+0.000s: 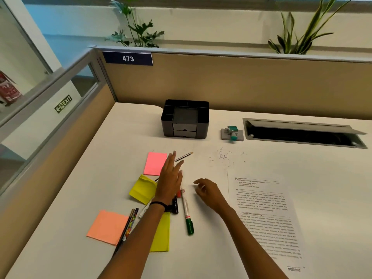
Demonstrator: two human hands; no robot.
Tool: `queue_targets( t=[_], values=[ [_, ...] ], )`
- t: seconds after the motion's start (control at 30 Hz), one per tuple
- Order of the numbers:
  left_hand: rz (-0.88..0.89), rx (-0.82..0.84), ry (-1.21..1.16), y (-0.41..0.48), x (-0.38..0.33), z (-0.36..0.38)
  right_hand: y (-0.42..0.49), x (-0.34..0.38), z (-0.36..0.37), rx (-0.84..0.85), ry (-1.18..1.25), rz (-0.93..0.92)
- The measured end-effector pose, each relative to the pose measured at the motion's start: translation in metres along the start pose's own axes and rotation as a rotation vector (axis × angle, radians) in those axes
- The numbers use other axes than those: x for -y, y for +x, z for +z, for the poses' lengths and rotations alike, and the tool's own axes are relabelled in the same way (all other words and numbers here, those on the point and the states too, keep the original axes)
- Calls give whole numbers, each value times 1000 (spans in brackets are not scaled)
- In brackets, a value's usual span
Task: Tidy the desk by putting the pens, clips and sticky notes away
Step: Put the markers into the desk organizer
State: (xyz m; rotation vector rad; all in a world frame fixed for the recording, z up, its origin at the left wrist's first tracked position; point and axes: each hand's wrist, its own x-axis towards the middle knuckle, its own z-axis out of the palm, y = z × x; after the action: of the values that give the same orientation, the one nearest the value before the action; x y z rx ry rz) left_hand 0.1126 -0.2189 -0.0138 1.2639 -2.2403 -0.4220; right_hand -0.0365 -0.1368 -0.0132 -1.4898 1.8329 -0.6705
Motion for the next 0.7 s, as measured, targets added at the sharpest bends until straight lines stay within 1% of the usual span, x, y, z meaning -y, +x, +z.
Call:
queue_targets(
  t=[0.1, 0.27, 0.33, 0.4, 0.47, 0.53, 0.57, 0.63, 0.7],
  values=[
    [-31, -29, 31, -3, 25, -20, 0, 15, 11, 130, -82, 59],
    [-87, -65, 73, -8, 61, -48, -1, 36, 25, 314, -432, 220],
    [-126, -55, 99, -12, 75, -55, -4, 42, 28, 344, -511, 238],
    [-180, -42, 137, -20, 90, -59, -6, 46, 30, 333, -584, 236],
    [-292, -49, 119, -31, 101, -61, -7, 49, 30, 320, -645, 238],
    [-421, -75, 48, -42, 110, -62, -7, 51, 28, 311, -654, 242],
    [-458, -79, 22, -47, 114, -62, -7, 51, 28, 307, -637, 246],
    [-478, -70, -2, -54, 122, -62, -7, 51, 24, 293, -573, 267],
    [-497, -75, -34, -57, 129, -63, -5, 48, 15, 296, -457, 315]
  ],
)
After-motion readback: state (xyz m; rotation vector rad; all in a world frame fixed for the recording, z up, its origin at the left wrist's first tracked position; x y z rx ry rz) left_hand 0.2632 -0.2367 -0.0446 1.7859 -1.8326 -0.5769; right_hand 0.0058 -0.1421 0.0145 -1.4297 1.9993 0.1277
